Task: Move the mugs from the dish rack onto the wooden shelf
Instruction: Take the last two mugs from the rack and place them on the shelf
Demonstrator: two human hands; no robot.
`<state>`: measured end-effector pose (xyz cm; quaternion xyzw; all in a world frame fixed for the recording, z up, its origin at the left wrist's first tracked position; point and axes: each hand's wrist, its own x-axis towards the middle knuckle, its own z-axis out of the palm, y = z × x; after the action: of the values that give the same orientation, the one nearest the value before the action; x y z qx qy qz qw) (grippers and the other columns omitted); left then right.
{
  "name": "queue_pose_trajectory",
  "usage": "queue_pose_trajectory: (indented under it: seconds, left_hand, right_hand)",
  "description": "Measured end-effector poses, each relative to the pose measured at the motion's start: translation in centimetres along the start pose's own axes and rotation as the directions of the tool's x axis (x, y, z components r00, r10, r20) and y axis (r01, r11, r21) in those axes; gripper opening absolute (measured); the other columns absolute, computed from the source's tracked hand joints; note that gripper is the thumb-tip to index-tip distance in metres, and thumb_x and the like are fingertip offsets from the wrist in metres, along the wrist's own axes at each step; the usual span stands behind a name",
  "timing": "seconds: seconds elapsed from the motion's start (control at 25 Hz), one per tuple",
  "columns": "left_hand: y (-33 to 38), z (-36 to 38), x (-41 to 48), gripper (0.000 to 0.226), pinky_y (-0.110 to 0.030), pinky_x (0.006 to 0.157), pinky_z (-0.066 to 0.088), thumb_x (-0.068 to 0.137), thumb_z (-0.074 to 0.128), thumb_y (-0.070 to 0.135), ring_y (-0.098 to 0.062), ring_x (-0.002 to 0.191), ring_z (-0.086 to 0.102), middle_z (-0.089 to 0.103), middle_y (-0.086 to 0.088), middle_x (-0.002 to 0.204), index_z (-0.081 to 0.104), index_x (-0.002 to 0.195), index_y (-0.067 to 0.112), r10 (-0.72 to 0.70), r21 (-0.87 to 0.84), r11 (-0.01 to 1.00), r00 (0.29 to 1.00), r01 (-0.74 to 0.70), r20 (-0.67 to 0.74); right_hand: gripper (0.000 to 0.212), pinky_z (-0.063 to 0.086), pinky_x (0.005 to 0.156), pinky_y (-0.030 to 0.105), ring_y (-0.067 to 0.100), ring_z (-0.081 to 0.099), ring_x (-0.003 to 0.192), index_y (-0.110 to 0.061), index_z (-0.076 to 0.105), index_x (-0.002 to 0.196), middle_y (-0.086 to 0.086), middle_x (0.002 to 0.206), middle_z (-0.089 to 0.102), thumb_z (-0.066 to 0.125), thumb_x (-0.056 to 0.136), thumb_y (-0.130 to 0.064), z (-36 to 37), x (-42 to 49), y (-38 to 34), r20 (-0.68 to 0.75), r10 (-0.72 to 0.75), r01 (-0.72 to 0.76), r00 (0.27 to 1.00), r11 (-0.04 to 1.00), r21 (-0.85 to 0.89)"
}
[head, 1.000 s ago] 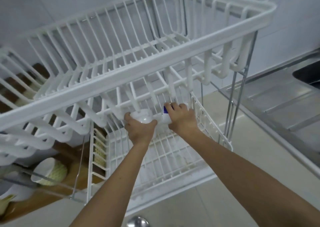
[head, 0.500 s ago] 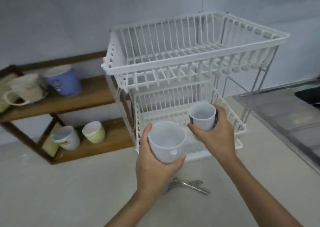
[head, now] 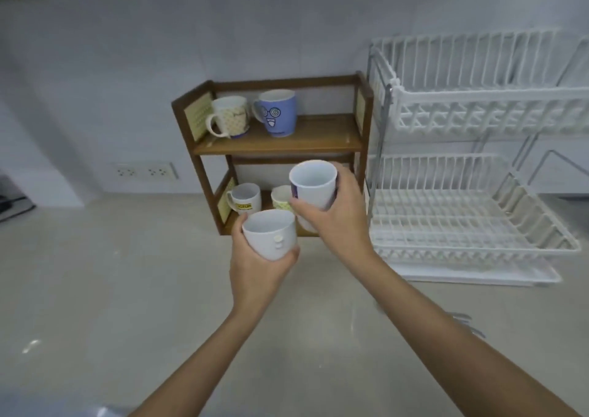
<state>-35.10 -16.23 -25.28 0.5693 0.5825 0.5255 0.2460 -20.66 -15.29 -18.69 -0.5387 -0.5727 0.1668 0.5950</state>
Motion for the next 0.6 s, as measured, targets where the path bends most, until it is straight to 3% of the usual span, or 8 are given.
queue_pose_trajectory:
  seconds: [0.12,0.28,0.4,0.6]
  left_hand:
    - [0.0,0.5,1.8,0.099,-0.043,0.086,0.056,0.048,0.084,0.047,-0.011,0.105,0.055,0.052,0.017,0.117,0.029,0.131,0.044,-0.021,0.002,1.000,0.998,0.022,-0.053]
    - [0.4,1.9,5.3,0.101,-0.037,0.087,0.054,0.048,0.084,0.047,-0.012,0.110,0.053,0.050,0.014,0.120,0.028,0.132,0.041,0.005,0.032,0.999,0.997,-0.003,-0.081]
    - [0.4,3.2,7.9,0.101,-0.033,0.081,0.053,0.048,0.081,0.053,-0.013,0.113,0.051,0.050,0.012,0.122,0.026,0.132,0.040,0.022,0.100,0.995,0.995,-0.012,-0.101]
    - [-1.0,5.1,10.5,0.104,-0.035,0.084,0.053,0.049,0.081,0.055,-0.014,0.117,0.048,0.048,0.009,0.128,0.025,0.136,0.038,-0.002,0.141,0.990,0.996,0.015,-0.091]
  right_hand:
    - [0.075,0.036,0.070,0.001,0.010,0.049,0.095,-0.015,0.050,0.123,0.003,0.114,0.055,0.084,0.062,-0.040,2.2,7.3,0.1,-0.065,0.017,-0.021,0.998,0.998,-0.055]
    - [0.075,0.049,0.081,0.034,0.023,0.056,0.106,-0.011,0.052,0.120,0.008,0.118,0.059,0.083,0.061,-0.044,3.9,15.7,2.1,-0.135,0.062,-0.083,0.989,0.985,-0.153]
    - [0.076,0.048,0.079,0.035,0.026,0.059,0.108,-0.013,0.055,0.119,0.007,0.119,0.063,0.082,0.059,-0.050,5.2,20.1,4.2,-0.187,0.157,-0.197,0.970,0.955,-0.222]
    - [0.078,0.047,0.086,0.035,0.025,0.056,0.115,-0.016,0.050,0.126,0.005,0.127,0.059,0.080,0.061,-0.048,7.2,24.7,7.2,-0.201,0.237,-0.277,0.951,0.938,-0.206]
